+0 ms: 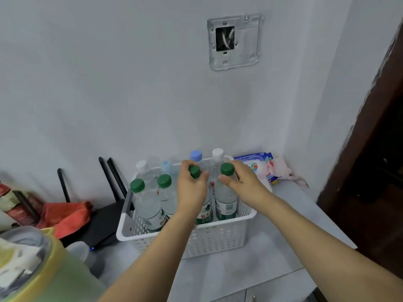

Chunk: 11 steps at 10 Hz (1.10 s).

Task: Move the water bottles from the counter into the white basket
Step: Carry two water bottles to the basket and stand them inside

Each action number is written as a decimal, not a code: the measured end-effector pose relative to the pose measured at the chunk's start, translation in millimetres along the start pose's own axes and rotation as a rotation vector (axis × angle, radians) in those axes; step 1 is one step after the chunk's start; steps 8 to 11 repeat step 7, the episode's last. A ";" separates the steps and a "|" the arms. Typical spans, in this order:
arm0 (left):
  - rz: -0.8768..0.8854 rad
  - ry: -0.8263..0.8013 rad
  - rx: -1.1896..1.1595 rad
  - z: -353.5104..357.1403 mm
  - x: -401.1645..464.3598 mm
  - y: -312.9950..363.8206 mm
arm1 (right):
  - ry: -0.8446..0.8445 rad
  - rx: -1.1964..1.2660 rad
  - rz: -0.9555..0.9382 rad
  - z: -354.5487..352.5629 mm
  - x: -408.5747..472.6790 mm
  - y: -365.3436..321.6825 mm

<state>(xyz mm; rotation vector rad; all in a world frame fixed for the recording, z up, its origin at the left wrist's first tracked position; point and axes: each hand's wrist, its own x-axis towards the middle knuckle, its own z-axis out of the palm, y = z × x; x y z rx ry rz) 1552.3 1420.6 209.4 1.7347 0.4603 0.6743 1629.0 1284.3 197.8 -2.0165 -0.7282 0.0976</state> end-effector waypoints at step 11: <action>-0.008 -0.034 0.192 -13.7 -16.0 38.5 | -0.064 0.027 0.085 -6.5 -24.9 -31.6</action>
